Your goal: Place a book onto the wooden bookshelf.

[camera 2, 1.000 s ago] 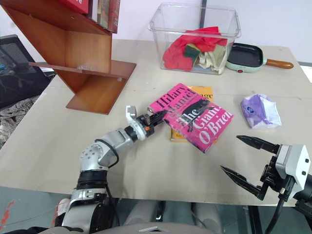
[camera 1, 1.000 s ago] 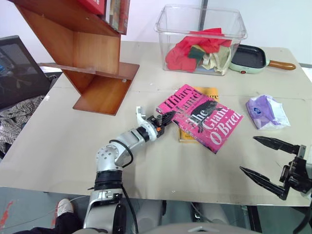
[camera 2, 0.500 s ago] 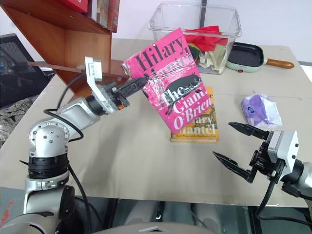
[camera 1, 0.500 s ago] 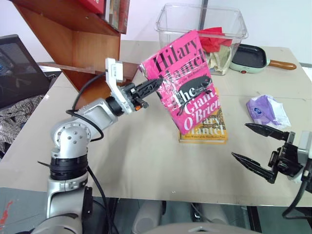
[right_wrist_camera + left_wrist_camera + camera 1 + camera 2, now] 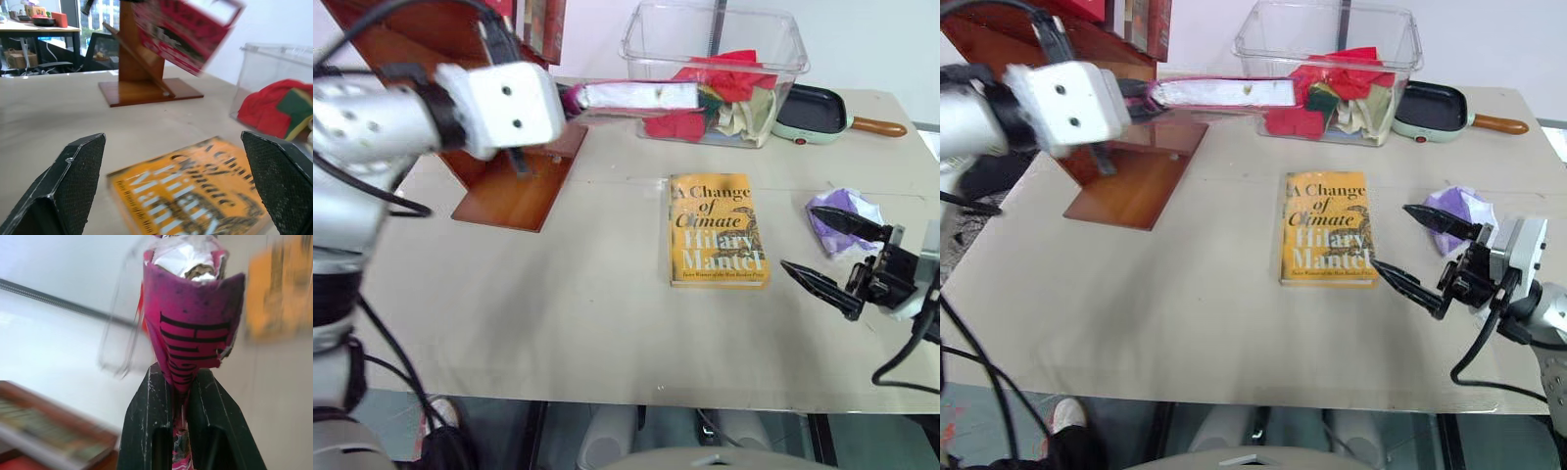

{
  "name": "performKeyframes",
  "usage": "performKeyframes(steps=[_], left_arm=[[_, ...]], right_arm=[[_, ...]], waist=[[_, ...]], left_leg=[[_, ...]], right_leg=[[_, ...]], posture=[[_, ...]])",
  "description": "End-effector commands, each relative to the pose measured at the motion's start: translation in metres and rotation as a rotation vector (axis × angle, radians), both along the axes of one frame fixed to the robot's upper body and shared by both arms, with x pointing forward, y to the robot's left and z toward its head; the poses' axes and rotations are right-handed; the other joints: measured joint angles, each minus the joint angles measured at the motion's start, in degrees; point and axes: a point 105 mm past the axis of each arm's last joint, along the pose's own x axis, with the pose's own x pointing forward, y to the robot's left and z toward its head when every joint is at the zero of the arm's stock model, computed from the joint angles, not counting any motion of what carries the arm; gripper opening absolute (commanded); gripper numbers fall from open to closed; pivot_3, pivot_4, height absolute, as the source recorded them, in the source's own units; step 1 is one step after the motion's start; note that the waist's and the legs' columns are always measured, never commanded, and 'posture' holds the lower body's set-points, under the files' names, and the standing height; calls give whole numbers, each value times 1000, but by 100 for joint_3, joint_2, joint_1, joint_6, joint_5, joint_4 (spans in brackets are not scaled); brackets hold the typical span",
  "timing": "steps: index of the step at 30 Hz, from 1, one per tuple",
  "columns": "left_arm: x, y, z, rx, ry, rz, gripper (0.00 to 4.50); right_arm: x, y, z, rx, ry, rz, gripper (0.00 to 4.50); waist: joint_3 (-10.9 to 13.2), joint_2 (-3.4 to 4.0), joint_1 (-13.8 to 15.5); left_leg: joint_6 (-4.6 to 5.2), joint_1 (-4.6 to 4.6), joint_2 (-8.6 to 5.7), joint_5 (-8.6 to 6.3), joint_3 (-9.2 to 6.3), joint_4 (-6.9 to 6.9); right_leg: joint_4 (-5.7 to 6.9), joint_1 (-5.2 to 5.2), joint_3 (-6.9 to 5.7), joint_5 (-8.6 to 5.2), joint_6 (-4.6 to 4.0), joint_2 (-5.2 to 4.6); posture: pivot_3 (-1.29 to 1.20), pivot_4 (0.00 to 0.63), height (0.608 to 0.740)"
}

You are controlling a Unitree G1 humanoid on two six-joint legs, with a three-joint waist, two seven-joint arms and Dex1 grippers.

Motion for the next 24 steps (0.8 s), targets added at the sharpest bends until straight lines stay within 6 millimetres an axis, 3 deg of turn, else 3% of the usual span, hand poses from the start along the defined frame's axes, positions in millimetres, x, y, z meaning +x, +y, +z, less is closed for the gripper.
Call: performKeyframes(steps=[1,7,9,12,17,24], left_arm=[[-15,9,38,30,-115,21,14],[-27,47,33,151,10,211,14],[-31,58,39,138,6,274,14],[-38,64,50,129,-18,311,14],[-43,90,51,170,21,423,14],[-51,109,53,192,66,497,14]], right_arm=[[9,2,2,-1,-45,33,4500],[25,5,6,-1,-85,82,4500],[27,5,10,-1,-96,96,4500],[31,4,16,-3,-120,108,4500],[34,7,23,2,-142,114,4500],[33,9,24,-3,-146,111,4500]], waist=[[4,-1,8],[21,0,-151],[24,-1,-195],[31,-2,-286],[36,-1,-397],[36,-1,-437]], left_leg=[[0,-1,0,0,-4,1],[0,-1,2,0,-8,3],[0,3,5,0,-4,2],[0,10,9,0,-2,4],[0,26,25,0,16,3],[1,32,44,0,32,3]], right_leg=[[1,0,-4,-1,1,0],[11,-1,-8,-1,1,3],[18,-2,-5,-1,1,4],[28,-2,-3,-5,7,10],[38,-3,13,-14,21,25],[43,-7,31,-12,20,46]], posture=[[0,150,740],[0,150,740],[0,150,740],[0,150,740],[0,150,740],[0,150,740]])
